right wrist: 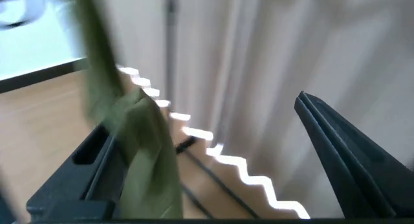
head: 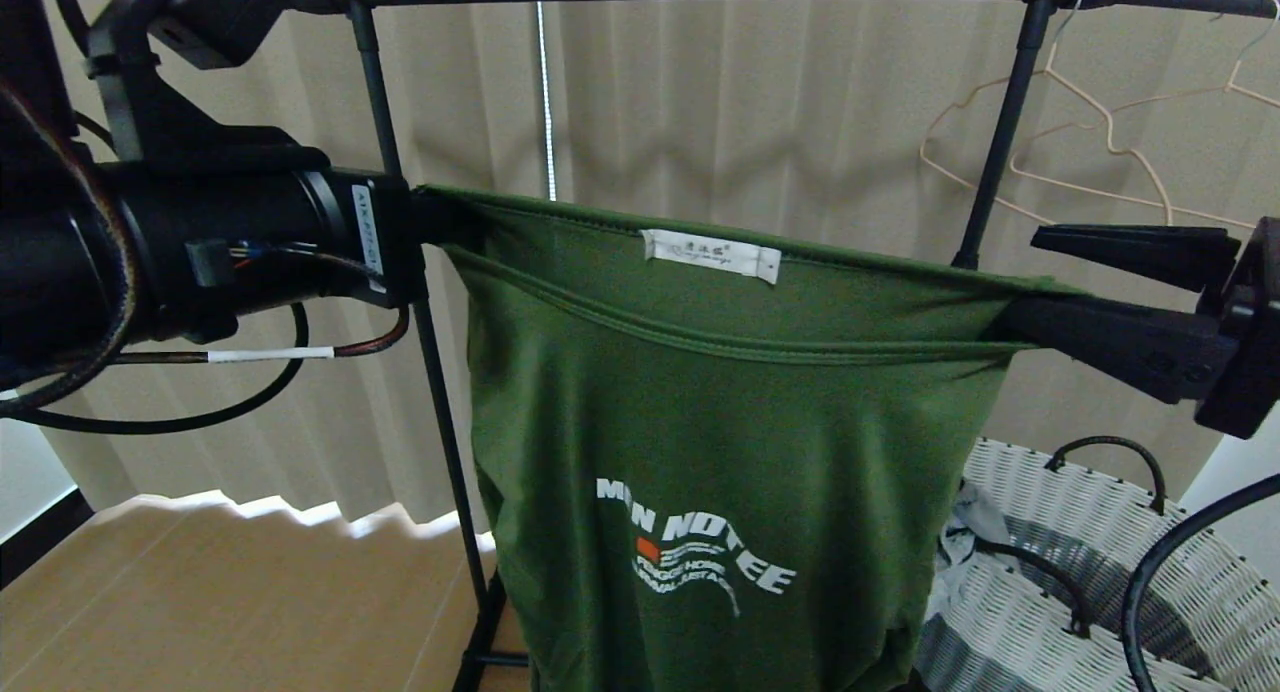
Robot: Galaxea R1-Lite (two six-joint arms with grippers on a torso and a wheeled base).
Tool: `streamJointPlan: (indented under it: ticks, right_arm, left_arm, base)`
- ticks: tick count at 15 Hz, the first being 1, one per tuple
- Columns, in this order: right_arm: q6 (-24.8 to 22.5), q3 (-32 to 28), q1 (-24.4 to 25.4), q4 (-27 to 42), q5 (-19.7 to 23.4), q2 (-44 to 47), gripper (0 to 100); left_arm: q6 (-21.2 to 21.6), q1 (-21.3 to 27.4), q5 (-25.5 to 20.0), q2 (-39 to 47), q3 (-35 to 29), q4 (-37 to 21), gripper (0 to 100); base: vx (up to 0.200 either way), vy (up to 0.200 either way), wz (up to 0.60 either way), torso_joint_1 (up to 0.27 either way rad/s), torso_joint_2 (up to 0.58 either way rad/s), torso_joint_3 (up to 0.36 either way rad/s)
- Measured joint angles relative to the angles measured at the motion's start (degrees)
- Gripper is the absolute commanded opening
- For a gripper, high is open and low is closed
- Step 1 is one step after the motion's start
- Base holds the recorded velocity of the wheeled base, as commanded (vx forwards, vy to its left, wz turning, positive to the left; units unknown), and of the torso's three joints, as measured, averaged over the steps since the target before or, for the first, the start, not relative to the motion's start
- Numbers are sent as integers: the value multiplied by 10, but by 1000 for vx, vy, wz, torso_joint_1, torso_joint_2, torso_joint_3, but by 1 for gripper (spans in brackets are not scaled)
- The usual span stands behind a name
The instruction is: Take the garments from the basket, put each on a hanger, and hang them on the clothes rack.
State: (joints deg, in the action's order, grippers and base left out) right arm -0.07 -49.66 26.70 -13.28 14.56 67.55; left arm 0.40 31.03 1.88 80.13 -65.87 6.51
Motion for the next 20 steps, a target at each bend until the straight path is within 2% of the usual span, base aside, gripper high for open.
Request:
streamJointPlan:
  ticks: [2, 8, 9, 11, 14, 17, 20]
  right_arm:
    - [0, 9, 0, 0, 31, -11, 100]
    - [-9, 26, -12, 7, 22, -29, 100]
    - [-23, 31, -25, 10, 12, -32, 100]
    - [-62, 47, -90, 16, -15, -41, 100]
    - [-93, 84, -187, 8, -58, -51, 100]
    - [-111, 119, -209, -50, -62, -63, 100]
    - [-131, 136, -220, -65, -62, -68, 100]
  left_arm:
    - [9, -23, 1, 3, 2, 5, 0]
    - [10, -34, 9, -3, 24, 4, 0]
    - [10, -39, 9, -12, 35, 4, 0]
    - [10, -66, 8, -43, 67, 2, 0]
    - [10, -106, 5, -87, 116, 0, 0]
    - [10, -112, 4, -116, 157, 2, 0]
    - [10, -111, 4, -136, 170, 3, 0]
  base:
    - [0, 0, 0, 0, 0, 0]
    - [0, 0, 0, 0, 0, 0]
    - [0, 0, 0, 0, 0, 0]
    - [0, 0, 0, 0, 0, 0]
    - [0, 0, 0, 0, 0, 0]
    - [0, 0, 0, 0, 0, 0]
    - [0, 0, 0, 0, 0, 0]
